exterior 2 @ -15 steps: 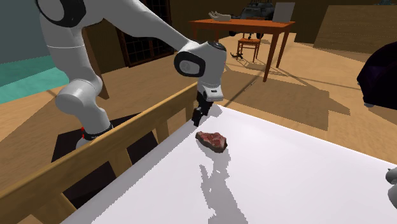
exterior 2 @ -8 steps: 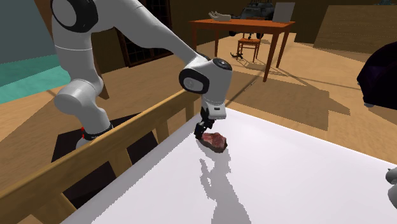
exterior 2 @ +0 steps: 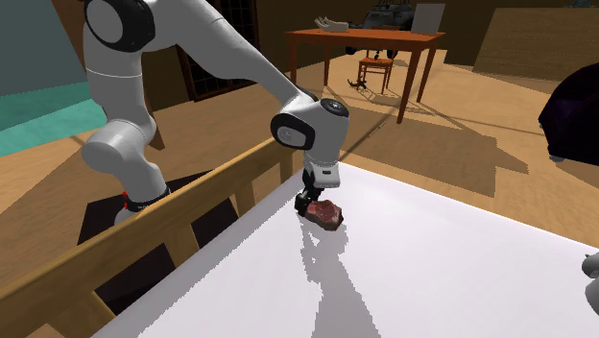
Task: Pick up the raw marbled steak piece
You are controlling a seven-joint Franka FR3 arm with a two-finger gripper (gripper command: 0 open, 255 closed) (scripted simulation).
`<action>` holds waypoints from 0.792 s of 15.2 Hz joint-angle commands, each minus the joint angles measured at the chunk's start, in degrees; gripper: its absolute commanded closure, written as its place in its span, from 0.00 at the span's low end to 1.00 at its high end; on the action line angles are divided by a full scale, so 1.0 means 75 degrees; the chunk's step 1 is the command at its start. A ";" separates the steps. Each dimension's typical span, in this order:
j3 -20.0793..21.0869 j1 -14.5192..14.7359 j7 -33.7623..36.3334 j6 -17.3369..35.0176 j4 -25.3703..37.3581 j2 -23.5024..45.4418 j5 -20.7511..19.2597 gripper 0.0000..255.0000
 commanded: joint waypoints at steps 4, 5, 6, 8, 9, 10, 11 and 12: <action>-0.0001 -0.0003 -0.0004 0.0007 0.0002 0.0008 0.0001 1.00; -0.0002 -0.0003 -0.0004 0.0007 0.0001 0.0007 0.0000 1.00; -0.0001 -0.0002 -0.0003 0.0007 0.0000 0.0007 0.0000 1.00; -0.0012 -0.0001 0.0012 -0.0069 0.0024 -0.0049 -0.0026 1.00; -0.0021 0.0005 0.0037 -0.0156 0.0049 -0.0116 -0.0055 1.00; -0.0031 0.0011 0.0062 -0.0243 0.0074 -0.0181 -0.0084 1.00; -0.0039 0.0017 0.0086 -0.0331 0.0101 -0.0246 -0.0112 1.00; -0.0047 0.0022 0.0109 -0.0419 0.0130 -0.0309 -0.0140 1.00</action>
